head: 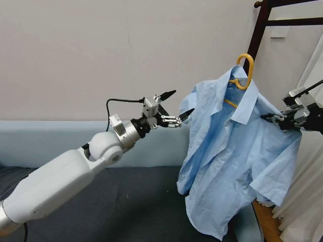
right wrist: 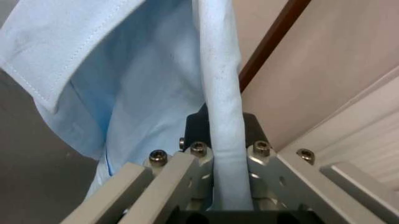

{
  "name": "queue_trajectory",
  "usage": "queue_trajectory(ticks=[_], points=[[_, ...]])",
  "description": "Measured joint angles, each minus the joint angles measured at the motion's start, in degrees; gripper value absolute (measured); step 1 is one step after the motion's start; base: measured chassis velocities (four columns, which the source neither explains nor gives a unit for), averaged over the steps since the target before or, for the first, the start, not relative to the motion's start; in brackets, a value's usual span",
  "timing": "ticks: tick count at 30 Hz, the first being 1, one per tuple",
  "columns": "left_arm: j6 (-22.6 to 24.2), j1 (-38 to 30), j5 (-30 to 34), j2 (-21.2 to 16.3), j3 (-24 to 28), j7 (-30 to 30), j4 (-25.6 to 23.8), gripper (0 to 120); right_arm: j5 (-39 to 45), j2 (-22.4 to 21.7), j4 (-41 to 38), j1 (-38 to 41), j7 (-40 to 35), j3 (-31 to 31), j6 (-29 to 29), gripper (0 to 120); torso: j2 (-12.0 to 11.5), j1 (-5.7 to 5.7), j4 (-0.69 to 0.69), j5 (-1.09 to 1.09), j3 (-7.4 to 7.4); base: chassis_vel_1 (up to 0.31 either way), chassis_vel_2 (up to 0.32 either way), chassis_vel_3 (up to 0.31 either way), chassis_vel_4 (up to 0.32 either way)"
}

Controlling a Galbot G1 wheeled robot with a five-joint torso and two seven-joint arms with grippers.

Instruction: Pick up the clothes from the sofa and hang them on the clothes hanger.

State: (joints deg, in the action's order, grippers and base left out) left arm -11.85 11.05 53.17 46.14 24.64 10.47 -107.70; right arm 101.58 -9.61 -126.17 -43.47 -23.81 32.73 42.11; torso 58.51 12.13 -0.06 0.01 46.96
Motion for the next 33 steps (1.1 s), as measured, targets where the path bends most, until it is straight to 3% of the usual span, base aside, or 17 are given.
queue_trajectory(ticks=[6,11,15,19,25,28,33], points=[[-0.1,3.4,-0.2,0.9,2.2,0.1,-1.3,100,0.1,-0.1,-0.6,0.0,-0.8,-0.6,0.0,2,0.0,0.0,0.03,-0.01,0.0,0.0,0.0,0.0,0.0],[-0.2,3.5,1.3,5.2,5.6,-1.7,0.1,100,0.1,-0.8,-1.1,-0.3,-0.2,-0.2,-0.1,2,0.0,0.0,-0.02,-0.02,0.0,0.0,0.0,0.0,0.0],[-0.5,1.1,1.5,9.3,8.2,-2.0,3.9,100,0.2,-0.9,-1.7,0.0,-0.2,-0.9,-0.1,2,0.0,0.0,-0.01,-0.01,0.0,0.0,0.0,0.0,0.0],[-0.5,0.2,1.9,11.0,8.9,-2.4,5.5,98,0.4,-0.9,-1.8,0.1,-0.2,-1.0,-0.1,2,0.0,0.0,0.0,-0.01,0.01,0.0,0.0,0.0,0.0],[-0.5,-0.7,1.9,14.3,9.9,-2.9,8.3,85,0.4,-0.9,-1.7,0.0,-0.2,-1.0,-0.1,2,0.0,0.0,-0.01,-0.01,0.01,0.0,0.0,0.0,0.0],[-0.4,-0.9,1.9,14.9,10.0,-3.1,9.5,69,0.4,-1.0,-1.6,0.0,-0.2,-1.0,-0.1,2,0.0,0.0,0.0,-0.01,0.0,0.0,0.0,0.0,0.0],[-0.4,-1.0,1.9,15.8,10.3,-3.1,10.5,54,0.4,-1.1,-1.7,-0.1,-0.2,-1.0,-0.1,2,0.0,0.0,0.01,-0.02,0.0,0.0,0.0,0.0,0.0]])
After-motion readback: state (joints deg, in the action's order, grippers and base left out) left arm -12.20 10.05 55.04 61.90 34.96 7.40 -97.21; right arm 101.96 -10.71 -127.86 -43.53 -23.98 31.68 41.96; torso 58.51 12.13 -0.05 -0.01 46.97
